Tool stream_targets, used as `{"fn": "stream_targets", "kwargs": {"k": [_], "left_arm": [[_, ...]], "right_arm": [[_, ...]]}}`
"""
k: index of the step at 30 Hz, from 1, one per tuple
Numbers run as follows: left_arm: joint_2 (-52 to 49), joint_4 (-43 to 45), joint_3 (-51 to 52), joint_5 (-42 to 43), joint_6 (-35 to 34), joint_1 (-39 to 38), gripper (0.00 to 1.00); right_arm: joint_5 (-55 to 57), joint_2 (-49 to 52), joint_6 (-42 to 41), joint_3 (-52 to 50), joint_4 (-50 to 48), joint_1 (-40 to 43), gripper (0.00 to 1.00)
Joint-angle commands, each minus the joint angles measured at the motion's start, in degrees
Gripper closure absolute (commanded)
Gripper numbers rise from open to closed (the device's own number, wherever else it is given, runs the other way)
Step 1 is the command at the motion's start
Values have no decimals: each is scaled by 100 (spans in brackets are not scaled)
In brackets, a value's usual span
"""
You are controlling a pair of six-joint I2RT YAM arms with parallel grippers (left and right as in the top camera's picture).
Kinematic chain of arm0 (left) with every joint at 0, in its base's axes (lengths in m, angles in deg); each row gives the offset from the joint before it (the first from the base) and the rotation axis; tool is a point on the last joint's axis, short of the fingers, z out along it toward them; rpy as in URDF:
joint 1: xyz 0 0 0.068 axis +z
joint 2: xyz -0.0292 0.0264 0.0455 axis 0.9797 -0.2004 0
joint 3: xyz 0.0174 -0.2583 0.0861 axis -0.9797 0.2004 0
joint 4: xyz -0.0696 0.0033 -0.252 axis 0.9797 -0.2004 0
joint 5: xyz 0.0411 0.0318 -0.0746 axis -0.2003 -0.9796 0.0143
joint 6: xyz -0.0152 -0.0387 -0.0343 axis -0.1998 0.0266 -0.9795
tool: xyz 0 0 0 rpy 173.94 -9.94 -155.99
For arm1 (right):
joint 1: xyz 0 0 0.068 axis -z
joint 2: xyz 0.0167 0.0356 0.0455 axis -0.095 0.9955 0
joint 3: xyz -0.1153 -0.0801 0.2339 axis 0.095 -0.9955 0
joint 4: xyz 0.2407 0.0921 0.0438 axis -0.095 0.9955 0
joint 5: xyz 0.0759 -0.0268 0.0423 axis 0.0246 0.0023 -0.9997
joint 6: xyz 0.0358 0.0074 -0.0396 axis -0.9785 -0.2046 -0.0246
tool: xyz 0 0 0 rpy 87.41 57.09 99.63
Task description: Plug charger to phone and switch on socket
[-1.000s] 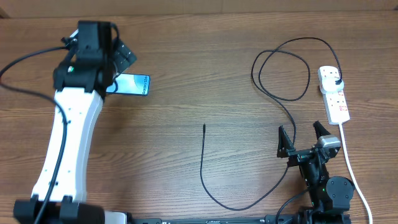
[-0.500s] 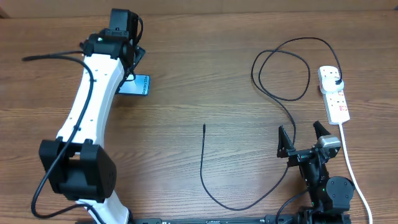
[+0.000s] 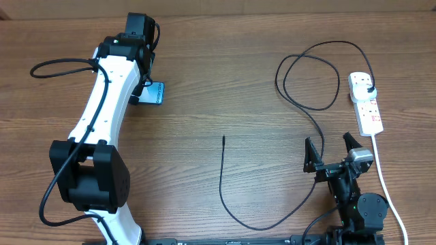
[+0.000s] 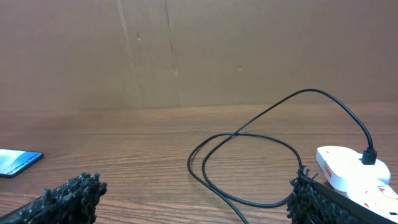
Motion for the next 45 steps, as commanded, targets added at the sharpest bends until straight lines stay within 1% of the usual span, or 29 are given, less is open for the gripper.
{"fn": "stream_targets", "kwargs": {"k": [1,6,10,18,24,30,37,41,45], "left_arm": [[-74,55,-160,107,-181,-48,0],[-90,203,-160,120,-142,-42,0],[-210,260,-162,-35,-293,-31,0],[-828,387,-166,-72,-522,-22,0],[-1246,400,-170,-57,-909,66,0],[-1488,573,-170,-61,-1003,81,0],[-1576,680,-170,-59,-1587,81,0],[-1687,896,-170,-46,-1602,81,0],[-1893,885,-170,-42,-1845,87,0]], "right_arm": [[61,-57,0,-59,-31,-33,0],[61,-57,0,-59,-31,-33,0],[59,-57,-2,-59,-31,-33,0],[61,-57,0,-59,-31,-33,0],[61,-57,0,-59,-31,-33,0],[61,-57,-2,-59,-31,-33,0],[59,-57,0,-59,-31,-33,0],[61,-57,-2,-59,-31,-33,0],[61,-57,-2,-59,-31,-33,0]]}}
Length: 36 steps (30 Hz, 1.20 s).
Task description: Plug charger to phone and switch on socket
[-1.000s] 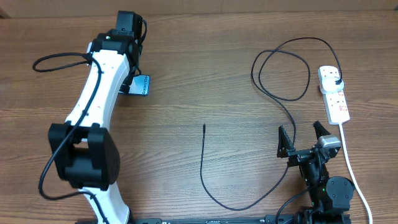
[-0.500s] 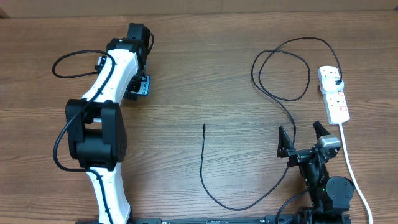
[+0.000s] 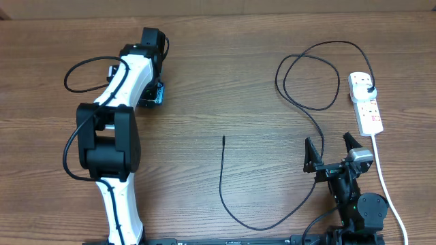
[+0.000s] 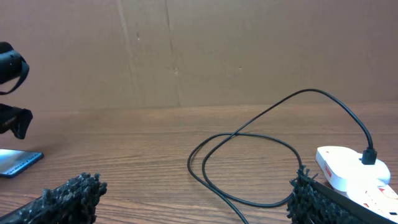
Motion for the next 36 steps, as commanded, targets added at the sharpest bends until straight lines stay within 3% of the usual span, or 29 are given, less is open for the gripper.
{"fn": "stream_targets", "kwargs": {"k": [1,36], "left_arm": [[-278,-17,-138,-70,-339,46,0],[-474,286,-138,122,-157,330,0]], "right_arm": [[61,-57,0,-59,-28,-31,0],[61,-57,0,-59,-28,-31,0]]}}
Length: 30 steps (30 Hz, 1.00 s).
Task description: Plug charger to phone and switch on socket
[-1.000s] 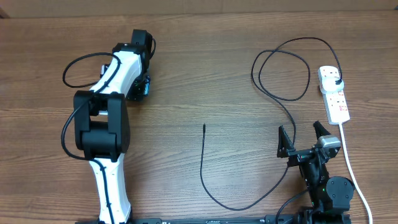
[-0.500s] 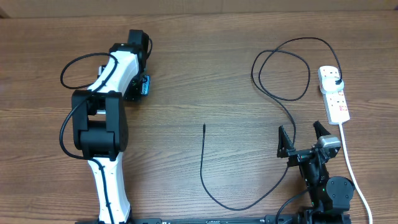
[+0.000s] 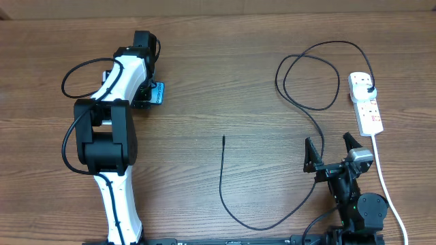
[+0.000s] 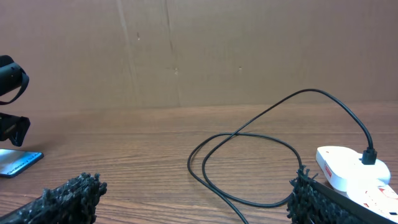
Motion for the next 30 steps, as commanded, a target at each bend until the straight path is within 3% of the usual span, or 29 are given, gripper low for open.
{"fn": "stream_targets", "kwargs": {"k": [1,30], "left_arm": [[-175,26,-85,79,24,26,0],[-382,-739,-85,289,2,33,0]], "right_arm": [[59,-57,0,-59,-26,-31,0],[61,-57,0,-59,-24,-31,0]]}}
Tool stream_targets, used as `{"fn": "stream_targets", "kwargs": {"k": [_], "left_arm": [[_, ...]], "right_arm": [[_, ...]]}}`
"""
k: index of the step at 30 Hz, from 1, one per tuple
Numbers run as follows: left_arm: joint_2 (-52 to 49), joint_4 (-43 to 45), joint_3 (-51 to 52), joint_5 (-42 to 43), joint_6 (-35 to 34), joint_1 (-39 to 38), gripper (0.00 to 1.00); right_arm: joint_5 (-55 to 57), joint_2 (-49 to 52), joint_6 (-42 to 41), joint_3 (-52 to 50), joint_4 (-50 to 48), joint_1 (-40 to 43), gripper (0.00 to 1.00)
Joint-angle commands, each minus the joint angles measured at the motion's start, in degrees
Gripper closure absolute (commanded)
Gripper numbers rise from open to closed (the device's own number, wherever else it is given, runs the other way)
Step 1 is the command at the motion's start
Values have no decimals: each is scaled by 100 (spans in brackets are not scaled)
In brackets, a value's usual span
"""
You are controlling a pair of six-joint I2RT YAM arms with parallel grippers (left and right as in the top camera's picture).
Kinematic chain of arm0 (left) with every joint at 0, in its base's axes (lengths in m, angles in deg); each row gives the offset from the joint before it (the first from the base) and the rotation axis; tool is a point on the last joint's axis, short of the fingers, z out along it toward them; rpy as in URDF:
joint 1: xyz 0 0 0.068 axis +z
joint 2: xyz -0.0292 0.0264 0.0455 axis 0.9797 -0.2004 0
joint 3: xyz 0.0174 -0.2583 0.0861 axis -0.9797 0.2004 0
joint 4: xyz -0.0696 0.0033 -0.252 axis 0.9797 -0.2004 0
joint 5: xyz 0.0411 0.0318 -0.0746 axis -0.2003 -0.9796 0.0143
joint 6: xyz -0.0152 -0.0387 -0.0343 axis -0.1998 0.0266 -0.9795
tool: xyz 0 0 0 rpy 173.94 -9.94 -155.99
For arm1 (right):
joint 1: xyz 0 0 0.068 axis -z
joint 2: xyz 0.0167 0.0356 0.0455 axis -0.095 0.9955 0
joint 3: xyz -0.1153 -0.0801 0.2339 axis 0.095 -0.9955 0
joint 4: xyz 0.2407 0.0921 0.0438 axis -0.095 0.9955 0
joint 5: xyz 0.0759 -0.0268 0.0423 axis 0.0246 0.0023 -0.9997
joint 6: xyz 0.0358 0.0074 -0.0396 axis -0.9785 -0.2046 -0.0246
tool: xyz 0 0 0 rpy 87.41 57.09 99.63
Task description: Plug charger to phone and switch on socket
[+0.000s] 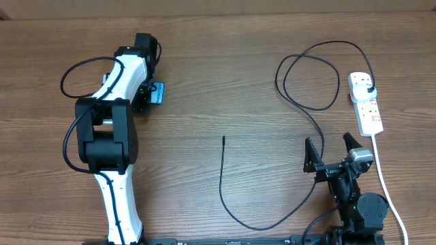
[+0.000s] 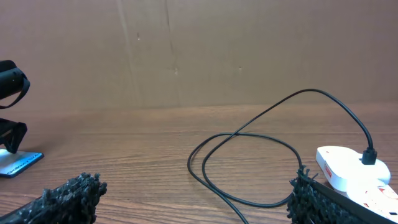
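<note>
The phone (image 1: 158,92) lies flat at the far left of the wooden table (image 1: 225,75), mostly covered by my left gripper (image 1: 144,96); whether its fingers grip the phone is hidden. In the right wrist view the phone (image 2: 15,163) shows under the left gripper's fingers (image 2: 11,134). The black charger cable (image 1: 222,177) lies loose, its free end at mid-table, looping back to a plug in the white socket strip (image 1: 366,103) at the right. My right gripper (image 1: 332,151) rests open near the front right, nothing between its fingers (image 2: 74,194). The cable loop (image 2: 249,168) lies ahead of it.
The strip's white lead (image 1: 385,184) runs down the right side past the right arm's base. A brown cardboard wall (image 2: 199,50) closes off the far side of the table.
The left arm has shifted very slightly at the phone, and the phone's visible corner sits a touch further right. The right arm, cable and socket strip have not moved.
At first the left arm stretched out with its gripper over the phone at the far left. Then the arm was folded differently, the gripper still on the phone. It has stayed there since with small shifts. The right gripper stayed open and still throughout.
</note>
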Motion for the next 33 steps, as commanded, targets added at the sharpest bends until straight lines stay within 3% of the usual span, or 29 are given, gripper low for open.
{"fn": "stream_targets", "kwargs": {"k": [1,16,27,33], "left_arm": [[-286,-197,24,291,-13,33,0],[-286,107,13,640,13,33,0],[-289,518,-448,518,529,74,0],[-289,258,-704,190,610,105,0]], "right_arm": [[59,-57,0,-59,-24,-31,0],[61,-57,0,-59,-26,-31,0],[61,-57,0,-59,-26,-31,0],[61,-57,-2,-59,-24,-31,0]]}}
